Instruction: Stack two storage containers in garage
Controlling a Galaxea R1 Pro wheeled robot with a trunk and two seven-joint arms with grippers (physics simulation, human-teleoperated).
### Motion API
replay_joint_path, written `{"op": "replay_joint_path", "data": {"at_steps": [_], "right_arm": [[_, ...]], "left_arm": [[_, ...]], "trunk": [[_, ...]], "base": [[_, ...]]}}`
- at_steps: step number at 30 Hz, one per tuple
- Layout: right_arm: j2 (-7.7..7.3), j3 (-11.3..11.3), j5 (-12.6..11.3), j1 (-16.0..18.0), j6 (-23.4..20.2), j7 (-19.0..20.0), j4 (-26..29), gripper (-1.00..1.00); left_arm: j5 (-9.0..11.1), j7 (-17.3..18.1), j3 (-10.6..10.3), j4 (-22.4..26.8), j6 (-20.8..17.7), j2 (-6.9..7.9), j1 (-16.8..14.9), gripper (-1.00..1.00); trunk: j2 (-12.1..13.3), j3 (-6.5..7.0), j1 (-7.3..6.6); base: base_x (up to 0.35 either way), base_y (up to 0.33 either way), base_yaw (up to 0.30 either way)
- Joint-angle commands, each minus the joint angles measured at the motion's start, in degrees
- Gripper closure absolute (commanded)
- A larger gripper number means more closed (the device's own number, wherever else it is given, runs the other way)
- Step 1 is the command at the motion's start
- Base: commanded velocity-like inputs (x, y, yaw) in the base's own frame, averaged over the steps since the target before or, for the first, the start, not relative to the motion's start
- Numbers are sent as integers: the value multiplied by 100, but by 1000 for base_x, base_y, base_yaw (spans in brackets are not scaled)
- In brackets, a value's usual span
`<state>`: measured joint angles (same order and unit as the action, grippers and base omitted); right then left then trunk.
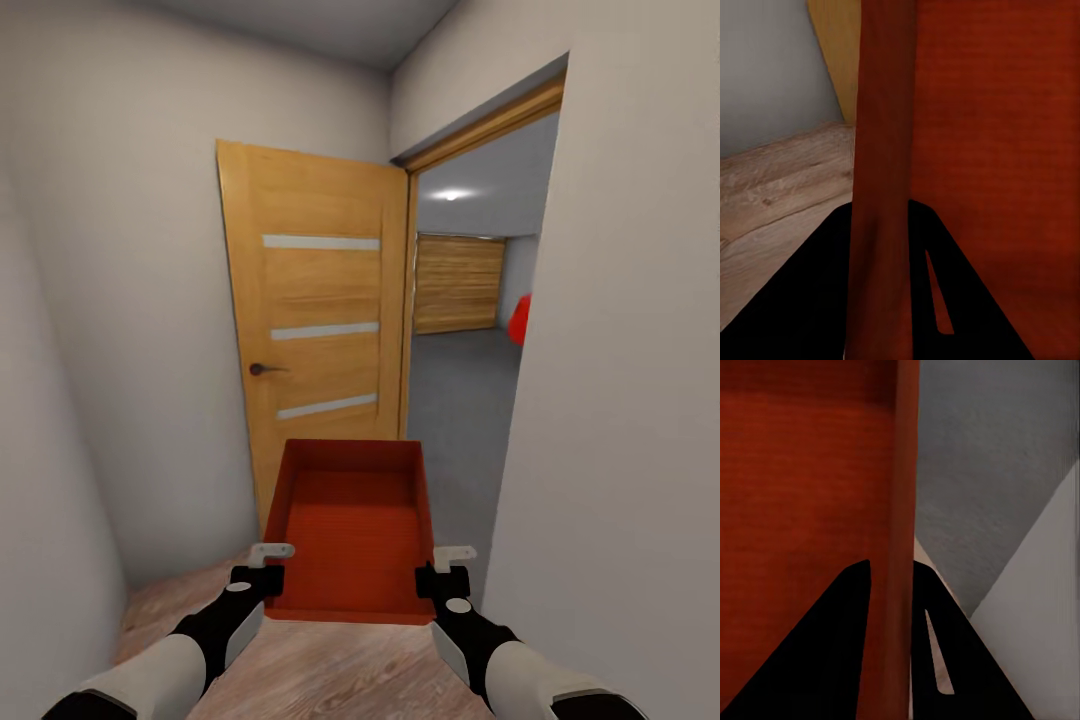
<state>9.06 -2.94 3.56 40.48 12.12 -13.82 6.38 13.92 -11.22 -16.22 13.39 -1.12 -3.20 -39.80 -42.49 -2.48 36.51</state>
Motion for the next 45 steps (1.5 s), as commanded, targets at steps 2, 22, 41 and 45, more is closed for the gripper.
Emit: {"op": "replay_joint_path", "data": {"at_steps": [2, 22, 41, 45], "right_arm": [[-137, 48, 23, 3, 18, -68, -5, 100], [-140, 48, 29, 3, 18, -68, -2, 100], [-136, 48, 31, 3, 18, -68, -2, 100], [-140, 48, 31, 3, 18, -68, 2, 100]], "left_arm": [[-20, -302, 444, 15, -13, 65, -10, 100], [-20, -302, 444, 23, -11, 65, -11, 100], [-20, -303, 444, 23, -11, 65, -10, 100], [-20, -302, 444, 23, -11, 65, -11, 100]], "trunk": [[-8, -10, 4], [-8, -10, 4], [-8, -10, 4], [-8, -10, 4]], "base": [[248, 236, -288], [250, 236, -288], [251, 236, -288], [251, 236, -179]]}}
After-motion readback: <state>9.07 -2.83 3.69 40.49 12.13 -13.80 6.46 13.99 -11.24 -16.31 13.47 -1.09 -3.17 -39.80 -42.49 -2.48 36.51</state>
